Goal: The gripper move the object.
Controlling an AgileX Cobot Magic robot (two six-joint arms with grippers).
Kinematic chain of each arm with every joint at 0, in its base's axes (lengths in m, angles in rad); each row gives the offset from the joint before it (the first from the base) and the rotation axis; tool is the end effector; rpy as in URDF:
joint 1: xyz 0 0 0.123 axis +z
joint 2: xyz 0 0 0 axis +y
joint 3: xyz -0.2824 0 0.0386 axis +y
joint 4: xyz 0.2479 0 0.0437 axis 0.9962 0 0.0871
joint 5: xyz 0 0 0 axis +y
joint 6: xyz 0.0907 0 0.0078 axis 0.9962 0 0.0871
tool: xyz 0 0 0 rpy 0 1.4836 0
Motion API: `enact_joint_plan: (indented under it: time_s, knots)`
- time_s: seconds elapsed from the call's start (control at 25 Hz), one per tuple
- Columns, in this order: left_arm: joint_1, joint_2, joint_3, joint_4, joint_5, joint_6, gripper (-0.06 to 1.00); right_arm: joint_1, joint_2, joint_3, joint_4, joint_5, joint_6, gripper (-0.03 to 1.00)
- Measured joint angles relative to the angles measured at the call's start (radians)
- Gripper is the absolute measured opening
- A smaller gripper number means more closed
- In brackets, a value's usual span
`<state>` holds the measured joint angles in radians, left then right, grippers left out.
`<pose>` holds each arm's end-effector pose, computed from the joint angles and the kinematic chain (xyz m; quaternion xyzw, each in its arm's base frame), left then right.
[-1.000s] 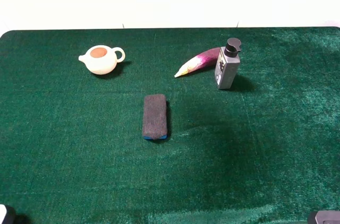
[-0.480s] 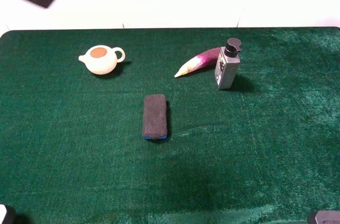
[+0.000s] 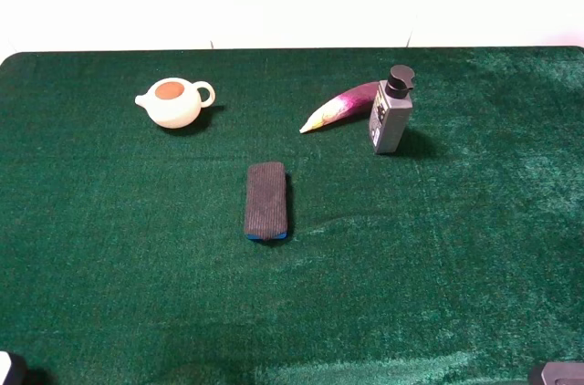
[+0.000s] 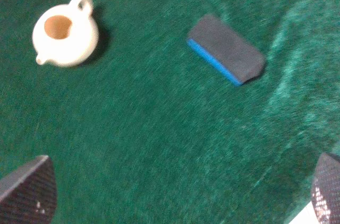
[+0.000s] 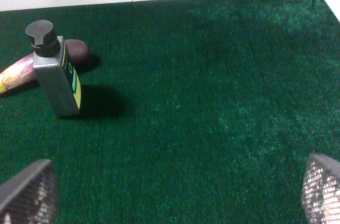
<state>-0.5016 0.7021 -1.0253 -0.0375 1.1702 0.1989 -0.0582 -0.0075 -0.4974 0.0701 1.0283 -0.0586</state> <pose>0.0830 -0.0491 0.3923 0.3153 0.8629 -0.0780 0.3871 -0.0042 0.0057 0.2792 -0.0010 0.8428 0.0036 0.5382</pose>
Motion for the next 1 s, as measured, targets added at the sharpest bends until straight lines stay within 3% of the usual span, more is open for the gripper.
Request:
enact_joint_plan:
  time_s: [0.24, 0.64, 0.8, 1.0]
  knots:
    - [0.193, -0.197, 0.166, 0.0, -0.004, 0.0, 0.97, 0.0, 0.0, 0.0, 0.0, 0.0, 0.0, 0.69]
    - [0.432, -0.485, 0.37, 0.0, -0.053, 0.0, 0.97, 0.0, 0.0, 0.0, 0.0, 0.0, 0.0, 0.69]
    - [0.482, -0.595, 0.444, -0.007, -0.053, 0.0, 0.97, 0.0, 0.0, 0.0, 0.0, 0.0, 0.0, 0.69]
    - [0.487, -0.701, 0.516, -0.023, -0.087, 0.0, 0.97, 0.0, 0.0, 0.0, 0.0, 0.0, 0.0, 0.69]
